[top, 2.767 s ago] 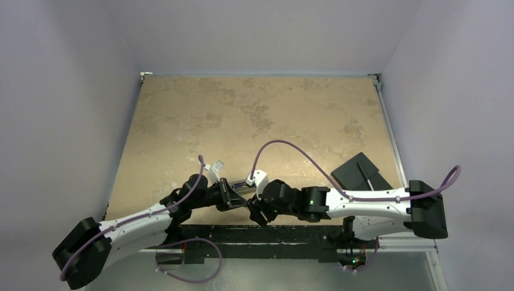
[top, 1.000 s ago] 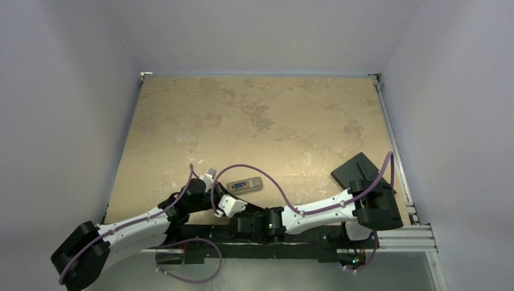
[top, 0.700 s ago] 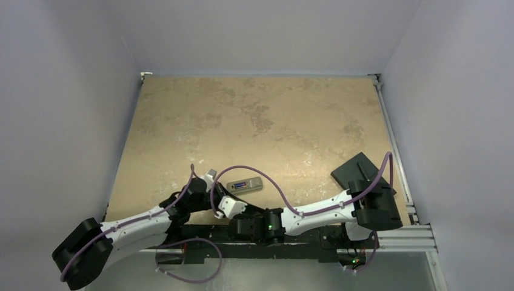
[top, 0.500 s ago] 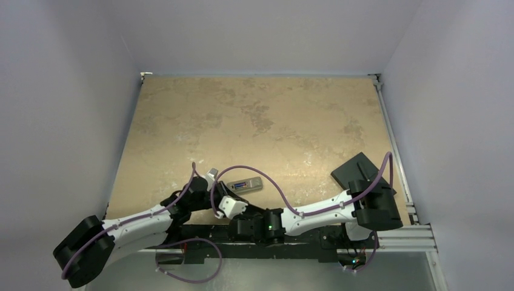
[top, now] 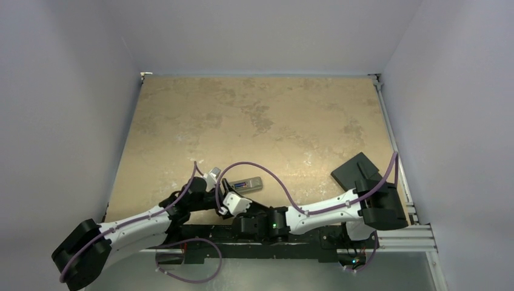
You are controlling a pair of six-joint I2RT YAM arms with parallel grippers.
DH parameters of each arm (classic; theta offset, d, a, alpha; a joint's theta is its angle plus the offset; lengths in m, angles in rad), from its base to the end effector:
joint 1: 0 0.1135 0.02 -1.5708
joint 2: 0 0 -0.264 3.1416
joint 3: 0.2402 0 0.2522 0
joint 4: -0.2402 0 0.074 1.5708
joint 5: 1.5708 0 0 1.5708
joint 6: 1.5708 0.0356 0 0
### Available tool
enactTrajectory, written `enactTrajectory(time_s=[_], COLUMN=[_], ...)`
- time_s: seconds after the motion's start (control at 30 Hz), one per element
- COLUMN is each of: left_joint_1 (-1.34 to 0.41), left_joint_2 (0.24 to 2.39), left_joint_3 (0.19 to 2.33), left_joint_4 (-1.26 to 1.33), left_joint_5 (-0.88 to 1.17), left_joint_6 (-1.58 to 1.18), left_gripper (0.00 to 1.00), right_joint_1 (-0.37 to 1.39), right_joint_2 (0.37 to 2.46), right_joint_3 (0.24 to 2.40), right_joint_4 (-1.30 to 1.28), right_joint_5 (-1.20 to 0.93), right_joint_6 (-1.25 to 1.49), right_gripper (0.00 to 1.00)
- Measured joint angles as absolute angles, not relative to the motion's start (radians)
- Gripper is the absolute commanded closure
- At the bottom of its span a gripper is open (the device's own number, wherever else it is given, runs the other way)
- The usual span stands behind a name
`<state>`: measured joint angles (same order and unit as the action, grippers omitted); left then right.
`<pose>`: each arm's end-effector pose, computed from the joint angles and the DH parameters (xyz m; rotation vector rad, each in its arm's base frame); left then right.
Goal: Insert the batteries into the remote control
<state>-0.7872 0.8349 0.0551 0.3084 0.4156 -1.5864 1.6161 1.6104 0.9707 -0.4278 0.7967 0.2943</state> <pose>0.0986 -0.1193 0.1312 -0.6953 2.5013 -1.6660 0.0114 0.3113 0.1926 -1.1720 1.8982 -0.0735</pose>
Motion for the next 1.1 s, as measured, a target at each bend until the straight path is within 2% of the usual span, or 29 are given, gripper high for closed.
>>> enactTrajectory(time_s=[0.13, 0.47, 0.77, 1.1], left_joint_1=[-0.787, -0.787, -0.788, -0.788], left_joint_2=[0.810, 0.791, 0.775, 0.759], left_joint_3=[0.064, 0.184, 0.280, 0.349], left_joint_4=[0.282, 0.139, 0.009, -0.070], left_joint_5=[0.415, 0.396, 0.406, 0.472], left_joint_6=[-1.549, -1.376, -1.199, -1.052], left_gripper=[0.42, 0.43, 0.44, 0.45], right_joint_1=[1.616, 1.585, 1.422, 1.298], right_joint_2=[1.560, 1.414, 1.220, 1.117], right_joint_3=[0.938, 0.841, 0.725, 0.661], right_joint_4=[-0.426, -0.365, -0.268, -0.163], right_joint_5=[0.762, 0.596, 0.322, -0.036], right_joint_6=[0.300, 0.327, 0.334, 0.333], right_gripper=[1.00, 1.00, 1.00, 1.00])
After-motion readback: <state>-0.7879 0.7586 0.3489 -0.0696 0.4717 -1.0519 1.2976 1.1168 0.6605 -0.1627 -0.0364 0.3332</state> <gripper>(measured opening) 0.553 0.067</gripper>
